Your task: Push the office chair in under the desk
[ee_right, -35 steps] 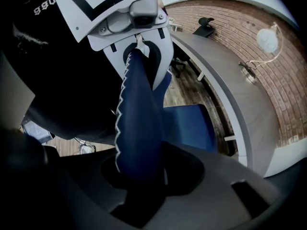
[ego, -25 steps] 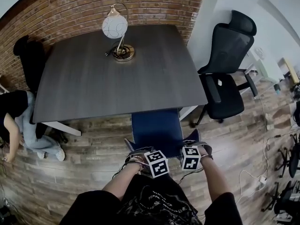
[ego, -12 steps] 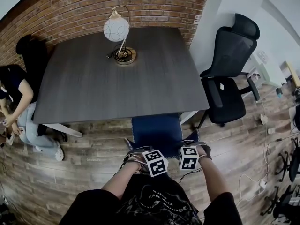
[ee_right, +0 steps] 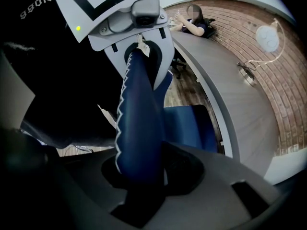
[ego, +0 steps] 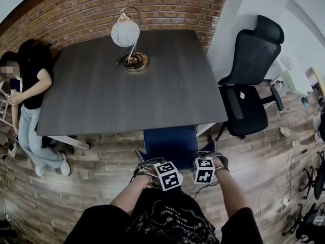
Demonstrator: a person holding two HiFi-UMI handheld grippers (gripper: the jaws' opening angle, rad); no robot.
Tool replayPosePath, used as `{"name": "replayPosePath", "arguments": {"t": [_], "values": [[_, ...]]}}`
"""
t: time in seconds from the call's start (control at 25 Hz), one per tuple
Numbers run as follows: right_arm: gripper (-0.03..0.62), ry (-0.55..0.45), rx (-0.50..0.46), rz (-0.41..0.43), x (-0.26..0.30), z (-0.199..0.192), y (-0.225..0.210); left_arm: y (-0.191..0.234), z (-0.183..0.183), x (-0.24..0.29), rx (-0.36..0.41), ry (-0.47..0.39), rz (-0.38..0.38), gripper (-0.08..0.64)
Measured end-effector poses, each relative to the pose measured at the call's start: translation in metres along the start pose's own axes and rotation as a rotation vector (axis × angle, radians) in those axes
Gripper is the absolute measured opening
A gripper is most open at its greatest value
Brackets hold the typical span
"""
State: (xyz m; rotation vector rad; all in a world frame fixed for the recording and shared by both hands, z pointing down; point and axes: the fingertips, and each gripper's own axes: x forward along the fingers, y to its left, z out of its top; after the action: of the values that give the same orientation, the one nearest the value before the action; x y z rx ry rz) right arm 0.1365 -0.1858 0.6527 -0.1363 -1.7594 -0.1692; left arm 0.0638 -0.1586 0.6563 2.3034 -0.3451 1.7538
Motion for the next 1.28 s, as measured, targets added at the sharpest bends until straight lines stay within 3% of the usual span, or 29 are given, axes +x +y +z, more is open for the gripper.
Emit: {"name": "replayPosePath", "arguments": {"t": [0.6,1.28], "values": [[0.107,0.009,-0.029,-0.033,-0.001,-0.004,-0.034,0.026,0.006,0.001,-0.015,0.004,0.002,0.087],[0.107,-0.009,-0.023,-0.003,0.001,0.000,-0.054,0.052,0.008,0.002,-0.024,0.007,0.003,0.087]]}}
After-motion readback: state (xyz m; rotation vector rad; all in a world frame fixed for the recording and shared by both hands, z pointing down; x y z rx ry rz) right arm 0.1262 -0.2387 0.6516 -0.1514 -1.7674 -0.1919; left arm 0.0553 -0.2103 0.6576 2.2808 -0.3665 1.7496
